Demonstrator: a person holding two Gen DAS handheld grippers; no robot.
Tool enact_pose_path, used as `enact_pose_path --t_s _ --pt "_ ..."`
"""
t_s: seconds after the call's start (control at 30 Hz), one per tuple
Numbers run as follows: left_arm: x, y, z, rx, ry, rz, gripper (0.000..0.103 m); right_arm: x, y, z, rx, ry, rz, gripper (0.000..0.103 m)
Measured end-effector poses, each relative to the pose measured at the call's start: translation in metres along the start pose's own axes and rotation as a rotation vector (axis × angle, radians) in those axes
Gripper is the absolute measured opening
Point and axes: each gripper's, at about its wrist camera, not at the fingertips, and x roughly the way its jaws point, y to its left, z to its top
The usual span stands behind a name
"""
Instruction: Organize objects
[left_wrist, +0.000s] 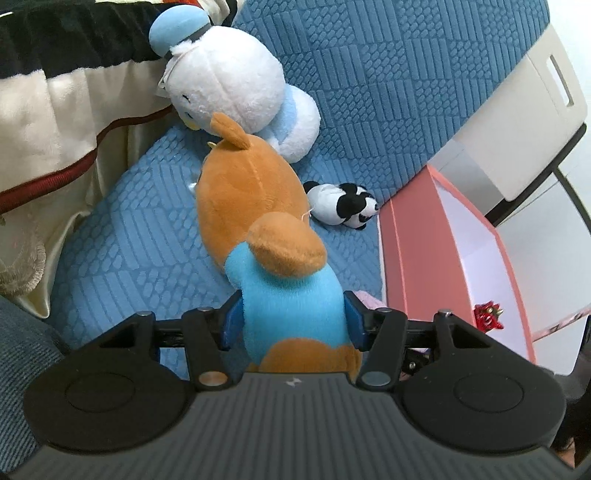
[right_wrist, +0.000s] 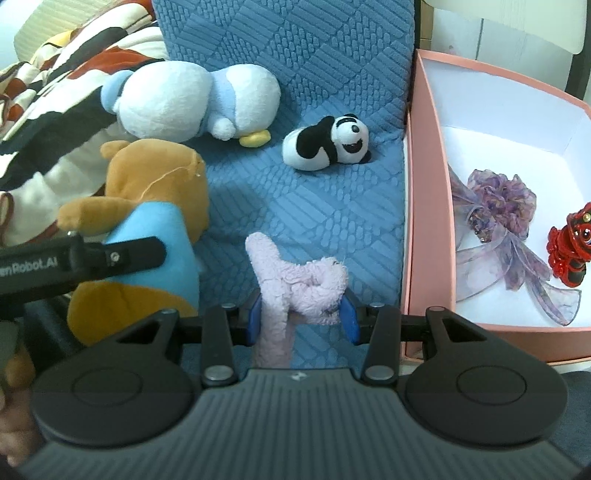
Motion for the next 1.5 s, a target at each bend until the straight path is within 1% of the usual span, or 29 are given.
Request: enact_pose_path --t_s 0.1,0.2,0.37,0.7,0.9,1.13,1.27,1.43,1.5 --pt "-0.003 0.0 0.006 -0.023 0.003 -0.009 0.06 -0.007 0.0 0.004 0.002 0.01 0.022 0.046" --pt "-0.008 -0.005 0.013 -0.021 -0.003 -0.014 0.06 -0.02 0.002 0.011 -0.003 0.007 0.041 0.046" --pt "-0.015 -0.02 0.024 0.01 0.007 -0.018 0.059 -0.042 -0.001 0.027 -0.007 -0.014 0.063 0.046" --pt "-0.025 -0.065 0.054 0.066 0.034 -0.063 0.058 -0.071 -0.024 0.064 0.023 -0.045 0.076 0.046" --pt "-0.03 -0.102 0.081 0.121 0.037 -0.087 0.058 -0.093 -0.038 0.086 0.006 -0.11 0.054 0.046" --pt "-0.032 -0.158 0.112 0.199 0.036 -0.11 0.058 -0.119 -0.061 0.108 0.011 -0.173 0.035 0.046" --pt "-0.025 -0.19 0.123 0.235 0.052 -0.118 0.058 -0.134 -0.076 0.116 0.017 -0.199 0.023 0.046" --pt "-0.012 -0.224 0.137 0.242 0.078 -0.125 0.058 -0.147 -0.102 0.121 0.05 -0.218 0.011 0.046" --pt "-0.004 -0.237 0.138 0.252 0.085 -0.128 0.058 -0.149 -0.113 0.121 0.057 -0.226 -0.007 0.046"
